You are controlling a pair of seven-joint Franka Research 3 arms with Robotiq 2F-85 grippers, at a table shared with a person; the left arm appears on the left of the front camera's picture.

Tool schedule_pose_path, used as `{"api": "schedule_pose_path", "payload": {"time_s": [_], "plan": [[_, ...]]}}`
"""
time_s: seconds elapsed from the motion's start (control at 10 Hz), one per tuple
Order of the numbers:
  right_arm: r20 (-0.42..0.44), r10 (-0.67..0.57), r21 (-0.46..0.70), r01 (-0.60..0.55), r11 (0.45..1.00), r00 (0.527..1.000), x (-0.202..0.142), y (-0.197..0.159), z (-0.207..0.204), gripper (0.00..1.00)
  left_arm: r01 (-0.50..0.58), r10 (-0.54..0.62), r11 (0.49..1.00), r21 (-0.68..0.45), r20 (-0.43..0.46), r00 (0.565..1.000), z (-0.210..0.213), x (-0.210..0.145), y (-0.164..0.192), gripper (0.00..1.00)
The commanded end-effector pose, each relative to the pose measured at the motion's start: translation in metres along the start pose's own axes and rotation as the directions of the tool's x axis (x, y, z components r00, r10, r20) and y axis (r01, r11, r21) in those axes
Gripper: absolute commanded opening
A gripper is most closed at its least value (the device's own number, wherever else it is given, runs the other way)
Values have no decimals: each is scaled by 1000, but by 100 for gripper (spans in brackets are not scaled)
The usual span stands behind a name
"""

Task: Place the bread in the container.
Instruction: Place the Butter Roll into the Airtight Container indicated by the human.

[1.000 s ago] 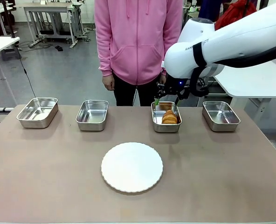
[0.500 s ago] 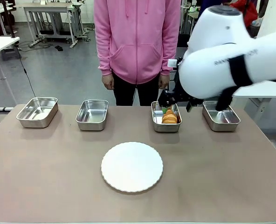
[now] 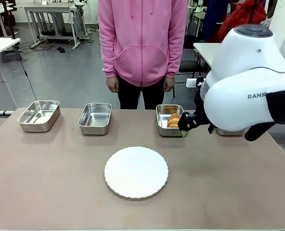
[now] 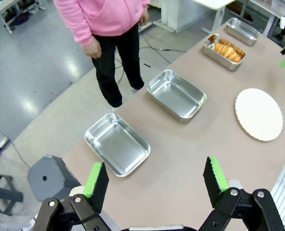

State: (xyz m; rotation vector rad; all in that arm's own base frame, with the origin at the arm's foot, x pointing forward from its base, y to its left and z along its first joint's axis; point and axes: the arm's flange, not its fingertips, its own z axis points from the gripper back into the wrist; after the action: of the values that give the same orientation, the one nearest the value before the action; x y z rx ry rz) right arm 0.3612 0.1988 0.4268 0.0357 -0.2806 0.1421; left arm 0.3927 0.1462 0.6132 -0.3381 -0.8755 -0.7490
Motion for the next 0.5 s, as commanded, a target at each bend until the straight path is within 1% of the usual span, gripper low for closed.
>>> {"api": "schedule_pose_path", "payload": {"time_s": [0.0, 0.1, 0.4], "plan": [[-6, 33, 42, -33, 999, 999, -4, -9, 4, 100, 4, -4, 1000, -6, 12, 1000, 0, 0, 0, 100], [0, 0, 0, 0, 1000, 1000, 0, 0, 0, 100, 4, -4, 1000, -6, 12, 1000, 0, 0, 0, 100], [0, 0, 0, 0, 1000, 1000, 0, 0, 0, 100, 4, -4, 1000, -6, 12, 1000, 0, 0, 0, 100]]}}
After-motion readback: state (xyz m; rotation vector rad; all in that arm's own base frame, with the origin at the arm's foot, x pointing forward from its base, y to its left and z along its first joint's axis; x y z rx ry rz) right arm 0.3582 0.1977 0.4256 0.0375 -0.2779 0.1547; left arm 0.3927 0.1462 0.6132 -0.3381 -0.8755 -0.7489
